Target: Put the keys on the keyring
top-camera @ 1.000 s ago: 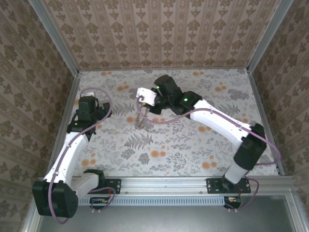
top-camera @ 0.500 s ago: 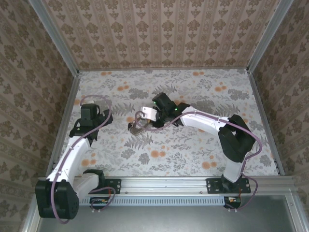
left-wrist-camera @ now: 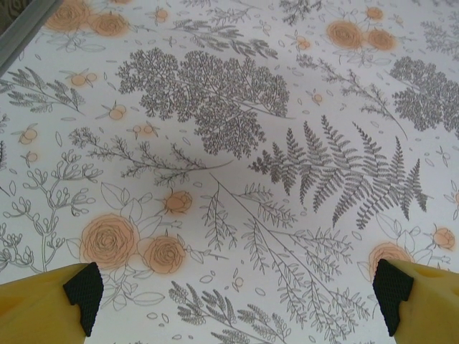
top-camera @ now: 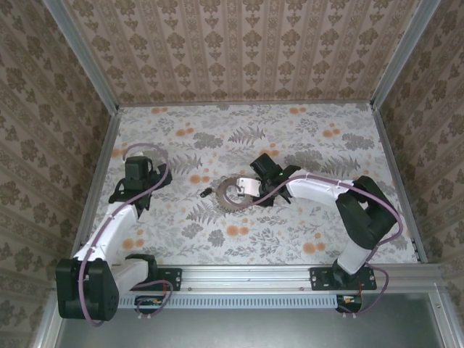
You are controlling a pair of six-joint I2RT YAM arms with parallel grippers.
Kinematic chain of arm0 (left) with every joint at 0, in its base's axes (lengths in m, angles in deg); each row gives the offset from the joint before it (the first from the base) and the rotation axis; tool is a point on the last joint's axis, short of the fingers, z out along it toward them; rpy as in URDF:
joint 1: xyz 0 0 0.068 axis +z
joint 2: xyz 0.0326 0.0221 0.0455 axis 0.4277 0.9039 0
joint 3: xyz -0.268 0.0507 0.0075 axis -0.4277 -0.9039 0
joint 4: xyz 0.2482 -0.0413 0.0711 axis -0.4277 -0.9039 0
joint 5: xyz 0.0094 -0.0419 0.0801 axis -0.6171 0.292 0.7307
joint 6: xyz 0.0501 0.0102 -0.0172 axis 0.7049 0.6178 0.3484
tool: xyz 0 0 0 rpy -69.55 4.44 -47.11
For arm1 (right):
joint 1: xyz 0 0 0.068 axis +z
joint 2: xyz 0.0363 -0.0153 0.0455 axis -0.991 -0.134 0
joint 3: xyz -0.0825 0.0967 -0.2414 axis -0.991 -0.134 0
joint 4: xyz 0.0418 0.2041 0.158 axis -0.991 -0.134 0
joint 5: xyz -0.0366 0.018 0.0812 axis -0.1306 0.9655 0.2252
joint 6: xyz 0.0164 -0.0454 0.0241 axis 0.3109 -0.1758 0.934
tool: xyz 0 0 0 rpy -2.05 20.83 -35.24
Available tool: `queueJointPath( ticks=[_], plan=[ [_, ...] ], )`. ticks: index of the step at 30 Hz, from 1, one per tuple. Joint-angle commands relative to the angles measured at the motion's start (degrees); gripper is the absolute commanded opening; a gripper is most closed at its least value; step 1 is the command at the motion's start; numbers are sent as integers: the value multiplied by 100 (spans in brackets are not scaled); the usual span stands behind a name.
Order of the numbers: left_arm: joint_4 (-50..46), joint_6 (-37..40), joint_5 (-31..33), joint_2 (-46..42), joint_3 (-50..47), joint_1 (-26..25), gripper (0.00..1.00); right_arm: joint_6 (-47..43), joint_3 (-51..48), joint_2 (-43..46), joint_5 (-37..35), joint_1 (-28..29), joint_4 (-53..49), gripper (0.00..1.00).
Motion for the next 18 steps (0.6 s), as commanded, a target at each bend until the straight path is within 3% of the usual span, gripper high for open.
queueJointPath(
  ticks=[1,4,12,15,18],
  plan=[
    [357,105,292,70,-77,-9,100,-254,-72,121,-127,-215,-660,21],
    [390,381,448,79,-66,-30,100,-281,-23,258,13,-312,-1375,23],
    [720,1728,923,80,-140,-333,100,18,-705,1469,11,-533,-1473,25],
    [974,1991,717,36,-193,-328,100,336,-758,2484,155,-735,-1039,32],
    [1082,2015,652,-40,-103,-326,100,841,-1009,3636,267,-1092,100,41]
  ],
)
